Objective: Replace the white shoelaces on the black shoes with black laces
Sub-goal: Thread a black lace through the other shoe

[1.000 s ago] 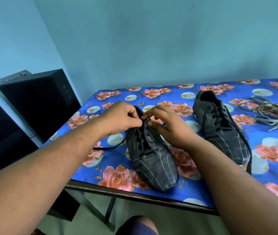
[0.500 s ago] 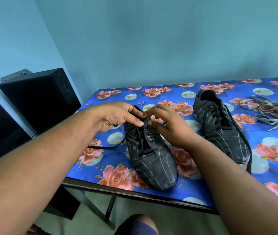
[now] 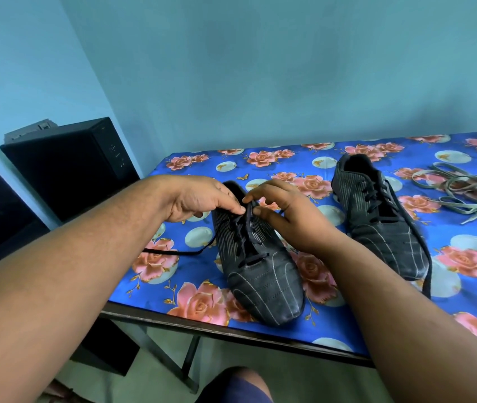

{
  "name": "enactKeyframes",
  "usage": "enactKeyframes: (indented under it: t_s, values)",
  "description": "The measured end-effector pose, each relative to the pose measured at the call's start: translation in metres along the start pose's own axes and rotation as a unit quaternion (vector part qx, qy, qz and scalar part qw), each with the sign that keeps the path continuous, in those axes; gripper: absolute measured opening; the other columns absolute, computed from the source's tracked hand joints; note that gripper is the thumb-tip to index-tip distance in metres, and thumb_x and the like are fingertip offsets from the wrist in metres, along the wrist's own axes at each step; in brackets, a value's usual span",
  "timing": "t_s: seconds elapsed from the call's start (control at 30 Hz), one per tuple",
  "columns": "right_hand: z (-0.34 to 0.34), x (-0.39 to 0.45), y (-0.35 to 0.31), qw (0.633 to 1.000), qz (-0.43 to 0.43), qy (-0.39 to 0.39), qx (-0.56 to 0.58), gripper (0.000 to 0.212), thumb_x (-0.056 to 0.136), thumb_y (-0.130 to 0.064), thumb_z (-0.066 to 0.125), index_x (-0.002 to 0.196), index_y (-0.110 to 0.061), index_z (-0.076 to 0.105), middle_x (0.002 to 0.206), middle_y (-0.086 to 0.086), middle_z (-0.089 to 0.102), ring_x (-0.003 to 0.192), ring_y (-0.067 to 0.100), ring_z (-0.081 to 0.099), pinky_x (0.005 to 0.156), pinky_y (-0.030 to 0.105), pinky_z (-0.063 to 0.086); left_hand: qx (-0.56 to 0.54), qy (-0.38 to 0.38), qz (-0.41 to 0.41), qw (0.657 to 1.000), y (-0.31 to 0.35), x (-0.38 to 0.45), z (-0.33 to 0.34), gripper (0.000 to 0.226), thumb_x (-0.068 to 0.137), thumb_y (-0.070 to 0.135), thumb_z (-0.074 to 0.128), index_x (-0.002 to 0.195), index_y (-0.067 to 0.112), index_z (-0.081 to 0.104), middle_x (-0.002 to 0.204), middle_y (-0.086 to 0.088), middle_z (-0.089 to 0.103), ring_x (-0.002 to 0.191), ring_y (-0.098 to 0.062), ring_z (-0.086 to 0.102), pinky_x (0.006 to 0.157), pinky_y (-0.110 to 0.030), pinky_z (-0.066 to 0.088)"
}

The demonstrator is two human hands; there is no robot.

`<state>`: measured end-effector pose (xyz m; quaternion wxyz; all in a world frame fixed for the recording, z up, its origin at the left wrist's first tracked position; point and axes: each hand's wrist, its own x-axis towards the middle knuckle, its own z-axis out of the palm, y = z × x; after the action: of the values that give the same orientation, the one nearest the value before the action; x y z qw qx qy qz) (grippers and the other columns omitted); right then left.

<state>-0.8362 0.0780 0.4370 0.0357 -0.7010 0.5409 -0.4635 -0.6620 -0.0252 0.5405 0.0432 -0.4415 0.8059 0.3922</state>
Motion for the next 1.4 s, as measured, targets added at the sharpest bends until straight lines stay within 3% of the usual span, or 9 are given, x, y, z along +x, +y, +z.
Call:
enactKeyframes:
  t_s: [0.17,0.37,0.63,0.8,0.9,1.03,1.2,1.27,1.4]
  values:
    - [0.000,0.000,0.000,1.000,0.001,0.002,-0.003,0.022,0.098,-0.019,0.065,0.118,-0.028,0.067,0.110,-0.016,0.057,0.100,-0.004,0.048,0.084,0.014,0.033,-0.046,-0.012,0.025,0.999,-0.005,-0.003,-0.004,0.011,0.093,0.023,0.069,0.097,0.017,0.078,0.117,0.008,0.073,0.110,0.006,0.051,0.096,-0.036,0.027]
    - [0.001,0.002,0.001,1.000,-0.005,-0.003,0.000,0.022,0.098,-0.021,0.064,0.119,-0.028,0.068,0.113,-0.011,0.060,0.106,0.008,0.054,0.091,0.027,0.043,-0.013,-0.037,0.050,0.998,-0.009,-0.005,-0.005,0.003,0.089,0.025,0.074,0.088,0.023,0.073,0.091,0.017,0.068,0.097,-0.003,0.050,0.080,-0.032,0.030]
    - [0.001,0.000,0.000,0.999,0.027,0.001,0.022,0.027,0.095,-0.022,0.070,0.119,-0.034,0.065,0.107,-0.013,0.062,0.095,0.005,0.056,0.078,0.010,0.037,0.003,0.003,0.060,0.998,-0.004,-0.002,-0.003,0.015,0.078,0.029,0.084,0.086,0.020,0.075,0.089,0.009,0.069,0.090,-0.003,0.055,0.081,-0.026,0.034]
    - [-0.001,0.000,0.000,0.999,0.049,0.022,0.004,0.011,0.088,-0.028,0.077,0.098,-0.028,0.071,0.092,-0.017,0.070,0.088,0.009,0.059,0.073,0.022,0.044,-0.028,0.037,0.088,0.995,-0.016,0.000,0.001,0.034,0.059,0.041,0.093,0.082,0.021,0.078,0.083,0.010,0.070,0.088,-0.003,0.058,0.087,-0.027,0.039]
    - [-0.002,0.000,-0.002,0.999,0.040,0.031,-0.006,0.005,0.088,-0.029,0.076,0.090,-0.032,0.072,0.086,-0.016,0.069,0.086,0.011,0.058,0.073,0.027,0.046,-0.039,0.088,0.121,0.988,-0.023,-0.004,0.008,0.023,0.074,0.032,0.089,0.088,0.017,0.078,0.088,0.001,0.072,0.084,-0.002,0.059,0.084,-0.024,0.044]
    - [-0.003,0.002,-0.004,0.998,0.052,0.038,-0.003,0.005,0.089,-0.023,0.074,0.088,-0.027,0.072,0.081,-0.019,0.066,0.083,0.006,0.056,0.073,0.022,0.041,-0.039,0.142,0.165,0.975,-0.032,-0.007,0.020,0.019,0.080,0.032,0.084,0.090,0.018,0.077,0.104,-0.002,0.074,0.099,-0.005,0.059,0.099,-0.025,0.042]
    - [-0.010,0.000,-0.004,0.976,0.155,0.021,0.150,0.005,0.094,-0.016,0.072,0.091,-0.013,0.068,0.083,-0.009,0.065,0.071,-0.001,0.054,0.068,0.008,0.040,-0.060,0.078,0.152,0.983,-0.035,-0.003,0.022,0.027,0.094,0.032,0.072,0.102,0.006,0.076,0.112,-0.012,0.074,0.097,-0.006,0.059,0.105,-0.028,0.043]
    - [-0.008,-0.001,-0.004,0.972,0.165,0.008,0.167,0.006,0.095,-0.017,0.070,0.094,-0.012,0.068,0.085,-0.009,0.066,0.079,0.005,0.056,0.074,0.011,0.043,-0.081,0.058,0.142,0.985,-0.038,-0.001,0.021,0.026,0.098,0.027,0.067,0.105,0.003,0.074,0.115,-0.015,0.073,0.101,-0.007,0.059,0.114,-0.034,0.037]
    - [-0.004,-0.001,-0.006,0.968,0.172,0.008,0.183,0.008,0.095,-0.024,0.070,0.098,-0.017,0.070,0.086,-0.013,0.069,0.081,0.004,0.058,0.079,0.020,0.047,-0.102,0.048,0.108,0.988,-0.036,-0.003,0.015,0.011,0.096,0.020,0.069,0.099,0.011,0.076,0.105,-0.001,0.075,0.105,-0.005,0.062,0.108,-0.025,0.037]
